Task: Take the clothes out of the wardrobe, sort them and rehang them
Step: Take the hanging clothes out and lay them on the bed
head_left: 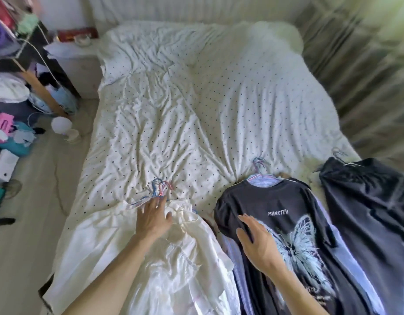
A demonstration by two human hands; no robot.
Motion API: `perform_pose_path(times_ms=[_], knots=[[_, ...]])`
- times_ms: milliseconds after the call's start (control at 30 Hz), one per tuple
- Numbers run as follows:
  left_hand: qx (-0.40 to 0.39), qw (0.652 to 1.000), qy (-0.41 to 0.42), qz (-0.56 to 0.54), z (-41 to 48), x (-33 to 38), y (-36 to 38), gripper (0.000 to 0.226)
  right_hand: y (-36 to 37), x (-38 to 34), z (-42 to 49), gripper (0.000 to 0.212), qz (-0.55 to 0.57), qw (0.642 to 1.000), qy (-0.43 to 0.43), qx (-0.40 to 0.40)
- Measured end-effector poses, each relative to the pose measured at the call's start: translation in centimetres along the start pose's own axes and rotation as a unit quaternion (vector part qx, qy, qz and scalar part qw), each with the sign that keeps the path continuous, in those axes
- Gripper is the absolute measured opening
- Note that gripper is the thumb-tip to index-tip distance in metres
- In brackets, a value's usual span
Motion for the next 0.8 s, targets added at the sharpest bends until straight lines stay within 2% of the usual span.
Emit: perform_pose_path(times_ms=[133, 300, 400, 500, 567, 700, 800], knots=[[0.011, 0.986, 0.155, 0.052, -5.8, 14.7, -0.5, 0.058, -9.0, 5.0, -7.0, 0.041, -0.031, 0.994, -0.019, 0.107], [0.047, 0.94, 0.326, 0.094, -16.5, 34.4, 0.2, 0.067, -22.1, 14.1, -19.7, 0.039, -0.099, 0.955, 0.03, 0.278], [0.048, 0.894, 0.426, 0.131, -23.5, 45.7, 2.6, 0.063, -27.4, 21.2, -28.7, 0.04, -0.118, 0.931, 0.102, 0.33], [0.037, 0.844, 0.516, 0.141, -32.0, 55.8, 6.6, 0.063, -31.2, 28.0, -39.0, 0.04, -0.152, 0.89, 0.176, 0.392], [0.031, 0.805, 0.572, 0.151, -38.2, 61.7, 9.7, 0.062, -32.5, 31.8, -45.8, 0.04, -0.171, 0.871, 0.233, 0.397], [0.044, 0.717, 0.671, 0.182, -50.6, 71.4, 15.8, 0.059, -33.6, 38.4, -58.6, 0.05, -0.166, 0.828, 0.345, 0.411], [0.022, 0.657, 0.731, 0.183, -59.6, 76.3, 20.5, 0.059, -33.6, 41.7, -68.1, 0.047, -0.153, 0.776, 0.435, 0.431]])
Point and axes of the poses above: each hand's wrist, its own z-axis towards the middle knuckle, its own y-axis out of the palm, x = y × z, the point moved 10 cm from there along z, towards the middle knuckle, and after that the axes turned 7 degrees about -z, right-handed, at the moved point
